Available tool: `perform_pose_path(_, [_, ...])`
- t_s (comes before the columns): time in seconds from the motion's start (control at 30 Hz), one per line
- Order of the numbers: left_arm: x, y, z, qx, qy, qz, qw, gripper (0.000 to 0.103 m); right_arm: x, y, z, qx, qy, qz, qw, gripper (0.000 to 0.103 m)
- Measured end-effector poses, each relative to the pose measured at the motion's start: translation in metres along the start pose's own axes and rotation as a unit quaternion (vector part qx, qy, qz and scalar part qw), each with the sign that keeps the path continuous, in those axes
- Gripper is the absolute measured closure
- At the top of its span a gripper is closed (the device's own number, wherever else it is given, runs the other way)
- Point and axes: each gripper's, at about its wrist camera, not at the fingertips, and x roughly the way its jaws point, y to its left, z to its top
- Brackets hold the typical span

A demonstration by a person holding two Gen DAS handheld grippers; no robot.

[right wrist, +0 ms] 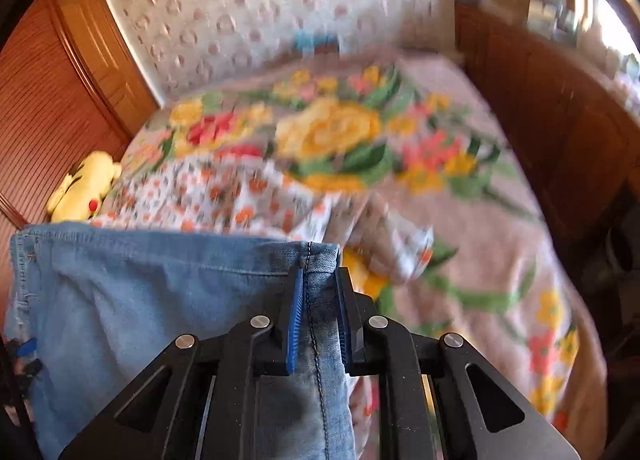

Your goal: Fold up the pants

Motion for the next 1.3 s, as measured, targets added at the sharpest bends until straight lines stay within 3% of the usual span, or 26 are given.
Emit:
perform_pose_path(0.07, [0.0, 0.0, 0.0, 0.001, 0.0, 0.001, 1.0, 0.054, -0.007, -0.004, 0.005, 0.021, -0.03, -0.022, 0.999, 0.087])
perform_pose_path(0.2, [0.0, 0.0, 0.0, 0.005, 0.0, 0.005, 1.0, 0.054, -0.003, -0.005, 0.004, 0.028, -0.006, -0.029, 0.999, 0.08])
perform_pose_path(0.33, [0.001, -0.003, 0.001, 0.009, 0.0, 0.01, 0.9999, 0.054, -0.04, 0.0, -0.017, 0.025, -0.008, -0.02, 0.999, 0.078])
perform_pose_path(0.47, [0.001, -0.004, 0.001, 0.01, -0.002, 0.012, 0.9999, 0.054, -0.094, 0.009, -0.065, 0.002, -0.005, 0.003, 1.0, 0.075])
perform_pose_path(0.6, [-0.009, -0.01, 0.0, 0.014, -0.015, 0.026, 0.9994, 0.054, -0.136, 0.006, -0.133, -0.007, 0.02, 0.005, 1.0, 0.075])
perform_pose_path(0.7, [-0.021, -0.015, -0.003, 0.003, -0.018, 0.008, 0.9998, 0.054, -0.156, 0.002, -0.176, -0.001, 0.038, 0.005, 0.999, 0.075])
perform_pose_path(0.83, [-0.031, -0.034, -0.012, 0.014, -0.014, -0.009, 0.9998, 0.054, -0.165, -0.007, -0.204, 0.029, 0.044, 0.025, 0.998, 0.075])
perform_pose_path(1.1, [-0.037, -0.059, -0.033, 0.034, -0.001, -0.03, 0.999, 0.054, -0.164, -0.017, -0.215, 0.053, 0.054, 0.079, 0.994, 0.072])
perform_pose_path(1.3, [-0.028, -0.061, -0.044, 0.029, 0.012, -0.032, 0.999, 0.054, -0.158, -0.033, -0.226, 0.082, 0.058, 0.101, 0.99, 0.061])
